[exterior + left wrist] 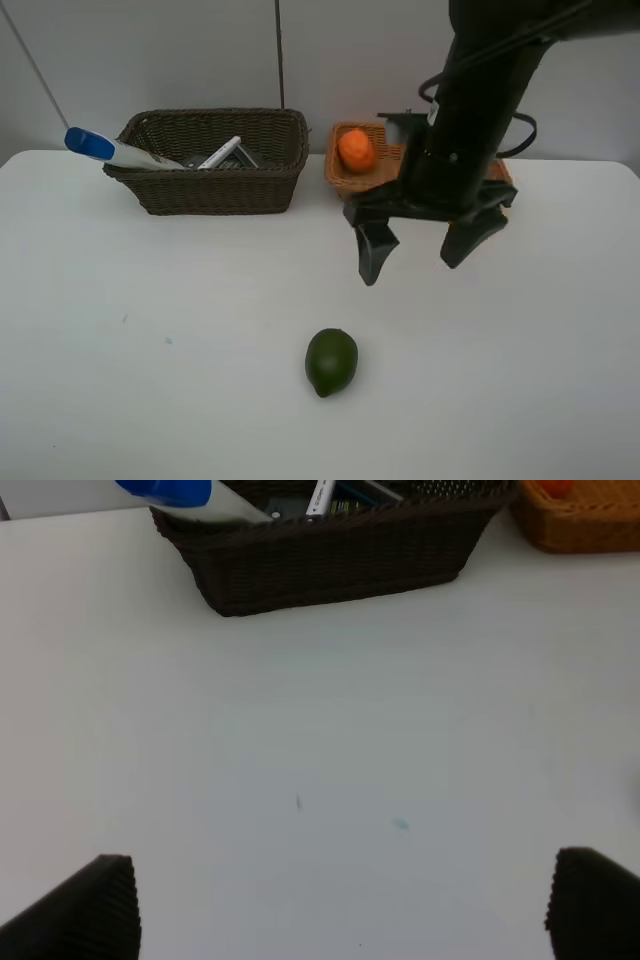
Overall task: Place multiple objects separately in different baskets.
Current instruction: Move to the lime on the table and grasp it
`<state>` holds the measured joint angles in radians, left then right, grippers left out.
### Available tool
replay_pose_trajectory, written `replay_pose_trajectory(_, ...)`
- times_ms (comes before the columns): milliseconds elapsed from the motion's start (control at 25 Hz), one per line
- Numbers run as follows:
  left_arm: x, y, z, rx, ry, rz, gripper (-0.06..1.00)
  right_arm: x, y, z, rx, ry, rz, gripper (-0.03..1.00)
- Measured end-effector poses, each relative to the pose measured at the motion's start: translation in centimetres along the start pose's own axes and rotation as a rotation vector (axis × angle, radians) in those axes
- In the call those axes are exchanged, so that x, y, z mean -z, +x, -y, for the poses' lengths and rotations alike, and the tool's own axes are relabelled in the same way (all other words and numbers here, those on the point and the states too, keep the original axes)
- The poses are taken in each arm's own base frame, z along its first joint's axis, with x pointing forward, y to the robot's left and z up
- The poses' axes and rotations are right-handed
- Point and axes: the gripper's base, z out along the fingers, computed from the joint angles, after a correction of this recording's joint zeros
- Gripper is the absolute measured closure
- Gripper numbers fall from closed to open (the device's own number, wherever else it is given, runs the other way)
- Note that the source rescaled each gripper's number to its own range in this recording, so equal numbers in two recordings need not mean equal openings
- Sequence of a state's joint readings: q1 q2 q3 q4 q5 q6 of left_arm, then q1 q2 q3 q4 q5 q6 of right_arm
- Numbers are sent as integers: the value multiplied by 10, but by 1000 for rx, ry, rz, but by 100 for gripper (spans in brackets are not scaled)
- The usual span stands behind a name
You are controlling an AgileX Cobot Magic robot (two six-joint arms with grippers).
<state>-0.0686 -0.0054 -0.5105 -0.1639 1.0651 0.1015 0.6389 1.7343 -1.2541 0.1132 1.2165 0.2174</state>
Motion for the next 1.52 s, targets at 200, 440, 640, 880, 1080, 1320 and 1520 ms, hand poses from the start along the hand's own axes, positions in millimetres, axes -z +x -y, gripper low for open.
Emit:
replay_pose_trajectory(200, 0, 0, 0, 0, 0, 0, -6, -26, 29, -48, 45, -44, -12, -3)
replay_pose_trajectory(440, 0, 0, 0, 0, 0, 0, -6, -46, 26, -67, 18, -103, 46, -3)
replay_pose_trajectory(640, 0, 0, 0, 0, 0, 0, -6, -66, 15, -69, 7, -102, 69, -3)
replay_pose_trajectory(880, 0, 0, 0, 0, 0, 0, -6, -99, 5, -68, -2, -66, 39, -3)
replay_pose_trajectory(1080, 0, 0, 0, 0, 0, 0, -6, -110, 0, -68, -7, -64, 48, -3)
replay_pose_trajectory(1320, 0, 0, 0, 0, 0, 0, -6, -129, -1, -66, -9, -36, 7, -3)
replay_pose_trajectory(1520, 0, 0, 0, 0, 0, 0, -6, -138, -2, -65, -2, -17, -8, -3)
